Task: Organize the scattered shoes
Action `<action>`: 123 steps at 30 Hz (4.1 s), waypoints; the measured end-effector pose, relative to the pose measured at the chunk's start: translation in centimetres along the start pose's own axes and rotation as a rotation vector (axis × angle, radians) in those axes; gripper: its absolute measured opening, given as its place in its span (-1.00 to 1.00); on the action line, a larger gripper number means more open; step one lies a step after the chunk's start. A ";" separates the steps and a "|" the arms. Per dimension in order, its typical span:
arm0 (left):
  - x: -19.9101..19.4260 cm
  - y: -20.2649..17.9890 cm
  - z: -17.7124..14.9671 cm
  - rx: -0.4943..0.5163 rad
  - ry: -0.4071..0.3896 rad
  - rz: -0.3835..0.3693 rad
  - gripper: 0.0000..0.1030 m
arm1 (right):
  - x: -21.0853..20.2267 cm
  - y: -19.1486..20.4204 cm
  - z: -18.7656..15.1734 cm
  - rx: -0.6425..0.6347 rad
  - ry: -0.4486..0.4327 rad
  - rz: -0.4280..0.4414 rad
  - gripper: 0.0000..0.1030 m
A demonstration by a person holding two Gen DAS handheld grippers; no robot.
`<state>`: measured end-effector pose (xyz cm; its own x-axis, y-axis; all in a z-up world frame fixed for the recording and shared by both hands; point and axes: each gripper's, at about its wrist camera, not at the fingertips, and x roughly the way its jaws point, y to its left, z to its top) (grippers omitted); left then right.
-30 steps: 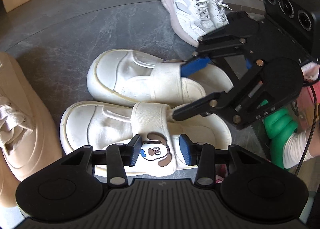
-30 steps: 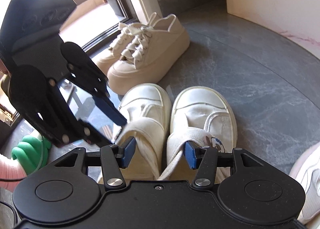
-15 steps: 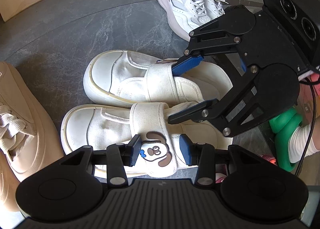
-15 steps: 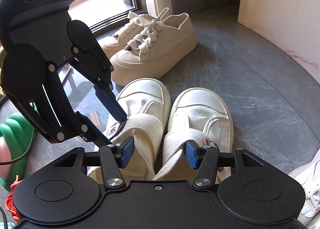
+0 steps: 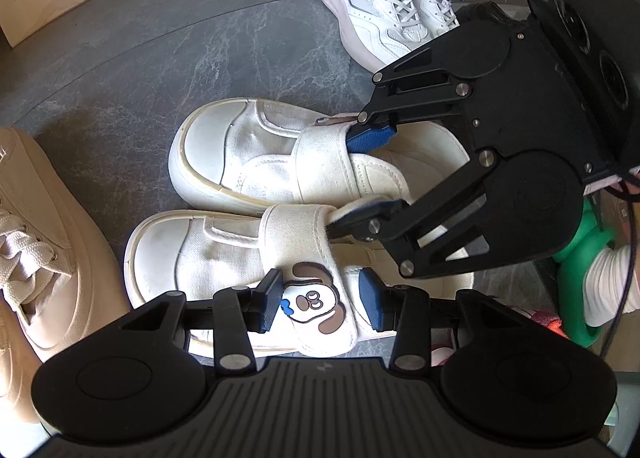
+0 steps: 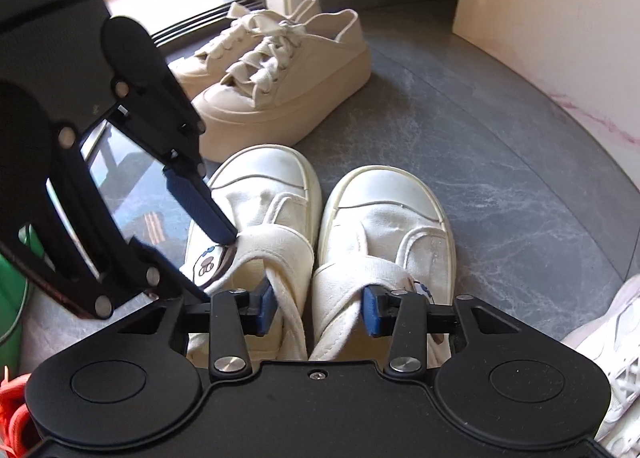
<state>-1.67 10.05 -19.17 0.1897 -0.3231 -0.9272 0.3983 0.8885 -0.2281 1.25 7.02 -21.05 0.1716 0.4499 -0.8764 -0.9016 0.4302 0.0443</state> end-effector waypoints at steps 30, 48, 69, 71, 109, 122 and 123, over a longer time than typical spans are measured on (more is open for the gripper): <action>-5.1 0.4 -2.6 -0.105 -0.172 0.134 -0.25 | -4.2 2.2 1.1 -0.836 0.062 0.083 -0.88; -4.5 2.6 -4.7 -0.186 -0.165 0.141 -0.25 | -1.7 2.9 3.0 -1.768 0.132 0.248 -1.00; -2.7 3.6 -5.2 -0.217 -0.149 0.171 -0.23 | -5.0 0.6 1.1 -0.998 0.046 0.005 -1.00; -2.3 3.7 -5.4 -0.213 -0.136 0.188 -0.23 | -5.3 0.1 -0.8 -0.807 0.030 -0.029 -1.00; -1.0 4.6 -7.1 -0.356 -0.074 0.042 -0.52 | 3.2 -3.0 -5.1 0.032 0.032 -0.221 -0.95; -11.0 15.1 -0.8 -0.598 -0.218 0.324 -0.13 | -0.2 -2.9 -5.4 0.191 -0.066 -0.165 -0.29; -11.4 16.3 -0.2 -0.613 -0.217 0.341 -0.12 | -0.1 -3.0 -5.3 0.199 -0.065 -0.157 -0.24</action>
<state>2.49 28.30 -12.38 0.4121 0.0036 -0.9111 -0.2765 0.9533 -0.1213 1.78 1.54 -23.66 0.3342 0.4121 -0.8477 -0.7671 0.6414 0.0094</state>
